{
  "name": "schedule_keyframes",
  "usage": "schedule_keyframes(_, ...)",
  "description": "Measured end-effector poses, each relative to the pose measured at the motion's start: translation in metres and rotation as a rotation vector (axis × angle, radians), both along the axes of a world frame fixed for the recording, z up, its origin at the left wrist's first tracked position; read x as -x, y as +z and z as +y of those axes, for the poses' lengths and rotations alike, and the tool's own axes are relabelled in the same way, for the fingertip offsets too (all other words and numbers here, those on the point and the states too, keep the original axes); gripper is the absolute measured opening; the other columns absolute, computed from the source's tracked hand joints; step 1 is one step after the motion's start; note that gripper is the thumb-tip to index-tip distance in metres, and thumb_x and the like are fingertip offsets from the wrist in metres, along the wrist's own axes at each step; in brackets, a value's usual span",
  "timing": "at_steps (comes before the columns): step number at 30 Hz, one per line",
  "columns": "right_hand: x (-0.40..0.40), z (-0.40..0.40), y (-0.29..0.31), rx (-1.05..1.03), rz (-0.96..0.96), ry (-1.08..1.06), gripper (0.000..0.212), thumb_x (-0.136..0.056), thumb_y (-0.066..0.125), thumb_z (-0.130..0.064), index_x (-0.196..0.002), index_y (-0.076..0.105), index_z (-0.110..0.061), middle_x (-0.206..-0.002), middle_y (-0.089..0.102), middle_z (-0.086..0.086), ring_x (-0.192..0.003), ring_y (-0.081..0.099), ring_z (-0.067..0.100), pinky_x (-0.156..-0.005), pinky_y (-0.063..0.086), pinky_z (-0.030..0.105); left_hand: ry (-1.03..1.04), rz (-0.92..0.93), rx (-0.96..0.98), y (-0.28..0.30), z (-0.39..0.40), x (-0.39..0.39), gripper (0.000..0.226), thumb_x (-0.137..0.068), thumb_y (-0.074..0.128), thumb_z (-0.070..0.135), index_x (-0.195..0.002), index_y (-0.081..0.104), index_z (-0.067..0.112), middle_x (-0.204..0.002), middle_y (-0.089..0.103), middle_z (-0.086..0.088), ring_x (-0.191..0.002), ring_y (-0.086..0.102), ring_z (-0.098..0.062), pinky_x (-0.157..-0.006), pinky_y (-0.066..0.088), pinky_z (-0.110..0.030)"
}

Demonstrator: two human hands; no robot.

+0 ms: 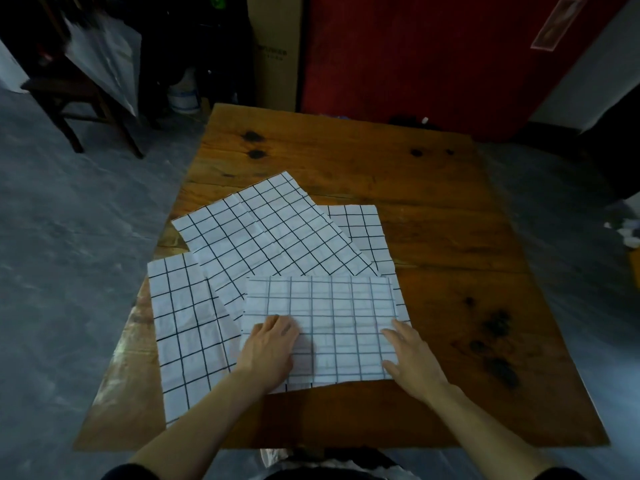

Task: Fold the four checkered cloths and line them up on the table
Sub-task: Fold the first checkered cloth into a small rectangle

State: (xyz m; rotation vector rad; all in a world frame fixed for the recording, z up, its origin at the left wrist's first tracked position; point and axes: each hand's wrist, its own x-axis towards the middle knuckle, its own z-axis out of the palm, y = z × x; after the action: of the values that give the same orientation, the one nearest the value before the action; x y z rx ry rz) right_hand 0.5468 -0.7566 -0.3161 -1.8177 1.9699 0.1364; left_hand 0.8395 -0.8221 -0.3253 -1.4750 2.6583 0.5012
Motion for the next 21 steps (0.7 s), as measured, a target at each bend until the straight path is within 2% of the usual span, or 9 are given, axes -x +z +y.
schedule_keyframes(6, 0.004, 0.017, 0.004, -0.064, -0.012, 0.138, 0.071, -0.086, 0.070, -0.043, -0.148, 0.037, -0.030, -0.158, 0.025, -0.005, -0.147, 0.018, 0.015, -0.119, 0.017, 0.031, -0.040, 0.067, -0.049, 0.001, 0.023, 0.046, 0.042, -0.092, 0.055, 0.023, -0.134, 0.051, 0.024, -0.140, 0.047, 0.004, -0.130, 0.037, -0.018, -0.110, 0.034, -0.034)
schedule_keyframes(14, 0.015, 0.017, 0.005, -0.015, 0.017, 0.249, 0.065, -0.089, 0.069, -0.024, -0.146, 0.039, -0.030, -0.159, 0.024, -0.004, -0.147, 0.019, 0.017, -0.119, 0.019, 0.032, -0.137, -0.045, -0.099, 0.010, 0.041, 0.106, 0.050, -0.090, 0.065, 0.033, -0.135, 0.048, 0.019, -0.138, 0.047, -0.003, -0.128, 0.040, -0.023, -0.107, 0.038, -0.039)
schedule_keyframes(21, 0.026, 0.017, -0.003, 0.047, -0.077, 0.254, 0.043, -0.086, 0.072, -0.025, -0.125, 0.054, -0.026, -0.156, 0.029, -0.005, -0.146, 0.020, 0.015, -0.117, 0.022, 0.029, -0.161, -0.119, -0.046, 0.007, 0.049, 0.123, 0.041, -0.091, 0.061, 0.026, -0.130, 0.052, 0.015, -0.138, 0.047, -0.007, -0.126, 0.042, -0.025, -0.104, 0.041, -0.039)
